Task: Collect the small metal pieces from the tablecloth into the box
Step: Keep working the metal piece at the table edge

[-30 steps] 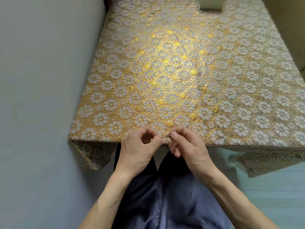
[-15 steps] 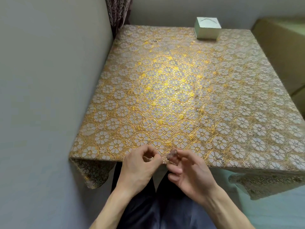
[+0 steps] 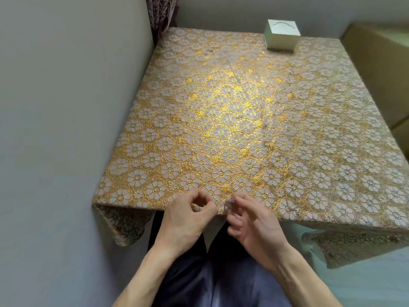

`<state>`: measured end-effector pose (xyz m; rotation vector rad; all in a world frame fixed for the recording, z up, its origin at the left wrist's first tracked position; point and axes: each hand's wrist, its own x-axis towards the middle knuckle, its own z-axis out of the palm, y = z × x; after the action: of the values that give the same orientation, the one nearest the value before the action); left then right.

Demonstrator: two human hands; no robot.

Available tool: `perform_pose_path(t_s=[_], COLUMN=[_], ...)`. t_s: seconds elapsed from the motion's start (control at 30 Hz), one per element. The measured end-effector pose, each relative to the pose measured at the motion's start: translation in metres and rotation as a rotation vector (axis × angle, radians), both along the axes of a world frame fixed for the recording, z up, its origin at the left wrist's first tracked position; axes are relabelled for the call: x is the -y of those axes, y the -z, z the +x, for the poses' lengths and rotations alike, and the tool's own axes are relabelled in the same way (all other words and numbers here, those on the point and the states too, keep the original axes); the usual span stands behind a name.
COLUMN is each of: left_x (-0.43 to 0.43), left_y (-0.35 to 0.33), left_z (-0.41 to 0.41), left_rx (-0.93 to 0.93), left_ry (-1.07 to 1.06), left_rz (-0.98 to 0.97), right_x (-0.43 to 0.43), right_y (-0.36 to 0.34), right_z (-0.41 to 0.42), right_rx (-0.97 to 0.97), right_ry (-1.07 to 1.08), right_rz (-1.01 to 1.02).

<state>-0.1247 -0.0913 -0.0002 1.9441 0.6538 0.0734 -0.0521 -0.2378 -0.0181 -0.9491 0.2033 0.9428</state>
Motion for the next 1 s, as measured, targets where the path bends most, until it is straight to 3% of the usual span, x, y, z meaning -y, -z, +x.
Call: perform_pose_path(t_s=[0.23, 0.43, 0.6, 0.8, 1.0], left_x=[0.0, 0.003, 0.003, 0.004, 0.004], left_y=[0.001, 0.002, 0.005, 0.007, 0.008], left_z=[0.002, 0.002, 0.002, 0.001, 0.002], left_rx=[-0.003, 0.008, 0.024, 0.038, 0.035], left_ry=[-0.01, 0.007, 0.009, 0.012, 0.006], left_rz=[-0.004, 0.002, 0.008, -0.023, -0.008], right_x=[-0.006, -0.005, -0.001, 0.007, 0.008], right_y=[0.001, 0.003, -0.001, 0.001, 0.006], right_z=[-0.002, -0.002, 0.003, 0.007, 0.006], right_rx=[0.15, 0.158, -0.04, -0.316, -0.363], right_ry=[0.118, 0.152, 0.135, 0.094, 0.061], right_rz=[-0.072, -0.11, 0.011, 0.296, 0.37])
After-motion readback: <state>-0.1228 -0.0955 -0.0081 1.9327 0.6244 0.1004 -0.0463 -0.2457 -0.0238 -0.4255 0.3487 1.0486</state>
